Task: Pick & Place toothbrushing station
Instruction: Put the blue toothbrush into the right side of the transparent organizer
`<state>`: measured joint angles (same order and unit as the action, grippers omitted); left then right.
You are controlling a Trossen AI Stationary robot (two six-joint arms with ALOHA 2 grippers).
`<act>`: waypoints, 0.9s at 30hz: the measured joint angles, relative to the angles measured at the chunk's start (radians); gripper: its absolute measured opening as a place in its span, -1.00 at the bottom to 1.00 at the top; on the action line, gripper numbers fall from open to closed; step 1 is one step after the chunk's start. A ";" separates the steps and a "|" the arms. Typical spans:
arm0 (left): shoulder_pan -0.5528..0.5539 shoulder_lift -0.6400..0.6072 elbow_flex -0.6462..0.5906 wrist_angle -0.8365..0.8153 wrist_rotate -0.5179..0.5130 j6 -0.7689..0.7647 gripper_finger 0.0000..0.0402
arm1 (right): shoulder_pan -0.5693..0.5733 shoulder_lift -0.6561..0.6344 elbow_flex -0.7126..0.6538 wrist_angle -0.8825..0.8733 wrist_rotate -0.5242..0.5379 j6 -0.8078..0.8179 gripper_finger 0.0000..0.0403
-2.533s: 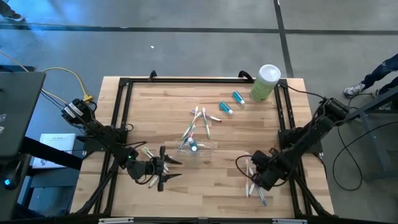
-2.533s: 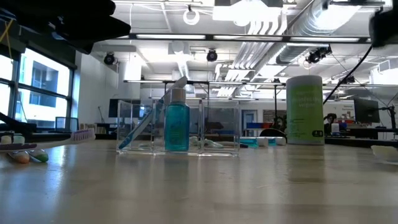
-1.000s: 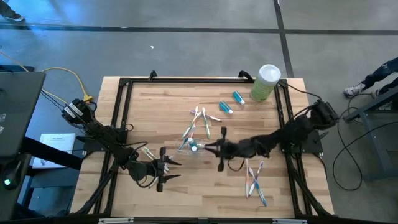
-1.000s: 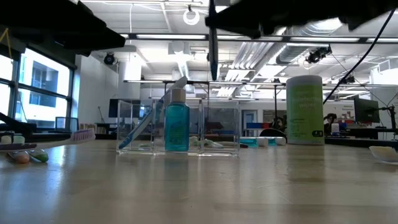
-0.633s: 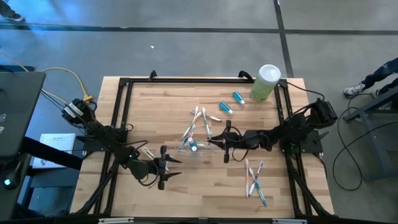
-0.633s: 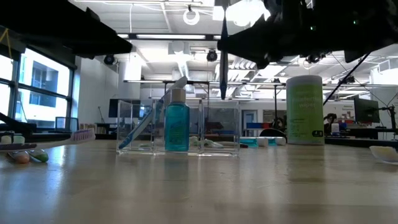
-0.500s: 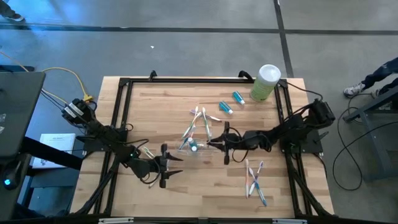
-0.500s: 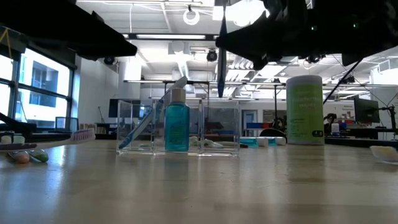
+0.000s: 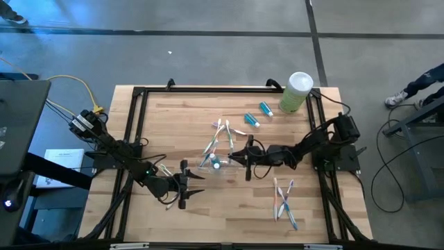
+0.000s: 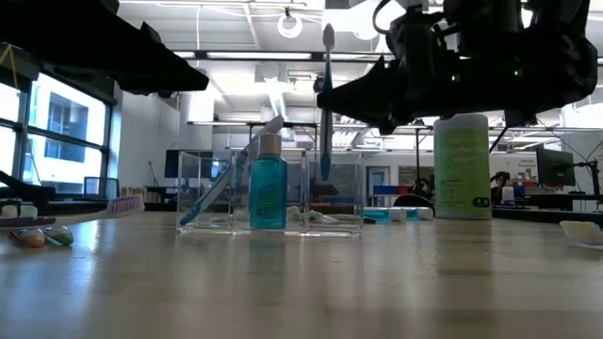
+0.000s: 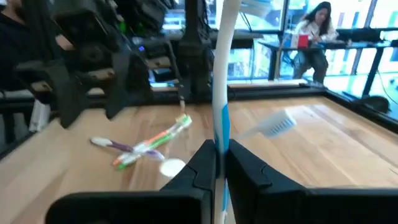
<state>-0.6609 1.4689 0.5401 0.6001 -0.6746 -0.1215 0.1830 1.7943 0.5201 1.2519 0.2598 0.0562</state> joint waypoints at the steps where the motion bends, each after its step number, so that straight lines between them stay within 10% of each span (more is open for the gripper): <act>1: 0.000 0.000 0.000 -0.001 0.000 0.000 0.00 | -0.002 0.000 0.000 -0.007 0.000 0.002 -0.93; 27: 0.000 0.000 0.000 -0.044 0.003 -0.080 0.00 | 0.013 -0.014 0.000 -0.061 0.011 -0.089 -0.19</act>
<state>-0.6609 1.4692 0.5400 0.5563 -0.6720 -0.2010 0.1963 1.7800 0.5205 1.1906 0.2706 -0.0324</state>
